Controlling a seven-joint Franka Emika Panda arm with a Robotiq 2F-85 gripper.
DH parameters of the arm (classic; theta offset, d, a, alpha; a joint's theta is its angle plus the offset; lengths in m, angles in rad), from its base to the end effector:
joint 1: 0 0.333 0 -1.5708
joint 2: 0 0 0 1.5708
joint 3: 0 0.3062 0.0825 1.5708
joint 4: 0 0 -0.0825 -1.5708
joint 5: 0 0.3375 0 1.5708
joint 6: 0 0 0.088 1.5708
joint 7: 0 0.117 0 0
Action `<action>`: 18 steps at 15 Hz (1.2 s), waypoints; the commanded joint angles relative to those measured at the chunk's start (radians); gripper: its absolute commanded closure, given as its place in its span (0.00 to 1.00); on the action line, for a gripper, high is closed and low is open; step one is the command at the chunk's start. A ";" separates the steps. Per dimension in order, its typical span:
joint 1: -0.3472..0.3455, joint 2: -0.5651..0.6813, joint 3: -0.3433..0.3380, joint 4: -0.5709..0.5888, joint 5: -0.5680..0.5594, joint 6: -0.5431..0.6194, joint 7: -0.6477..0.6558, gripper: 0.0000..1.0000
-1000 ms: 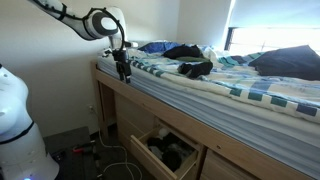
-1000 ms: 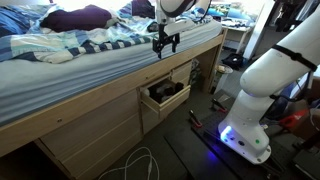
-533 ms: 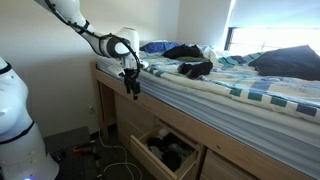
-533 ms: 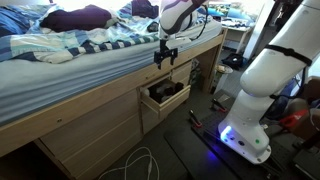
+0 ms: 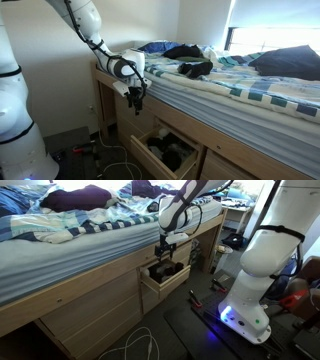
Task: Take the socks out of the open drawer and put them on the bed
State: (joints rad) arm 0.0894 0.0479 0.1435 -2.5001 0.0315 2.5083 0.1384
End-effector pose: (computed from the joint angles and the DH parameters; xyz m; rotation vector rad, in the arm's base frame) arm 0.4257 0.1012 0.2811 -3.1217 -0.1073 0.0675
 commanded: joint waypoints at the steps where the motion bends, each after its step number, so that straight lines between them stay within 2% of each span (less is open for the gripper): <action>1: 0.004 0.088 -0.029 0.014 -0.027 0.029 0.023 0.00; 4: 0.005 0.147 -0.055 0.034 -0.028 0.022 0.060 0.00; 7: 0.013 0.125 -0.061 0.054 -0.022 -0.042 0.053 0.00; 8: 0.005 0.148 -0.062 0.035 -0.011 0.006 0.028 0.00; 12: 0.013 0.143 -0.067 0.050 -0.032 -0.007 0.049 0.00; 18: 0.032 0.240 -0.159 0.076 -0.222 0.195 0.197 0.00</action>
State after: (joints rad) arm 0.1022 0.2316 0.0333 -2.4477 -0.1244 2.6214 0.2780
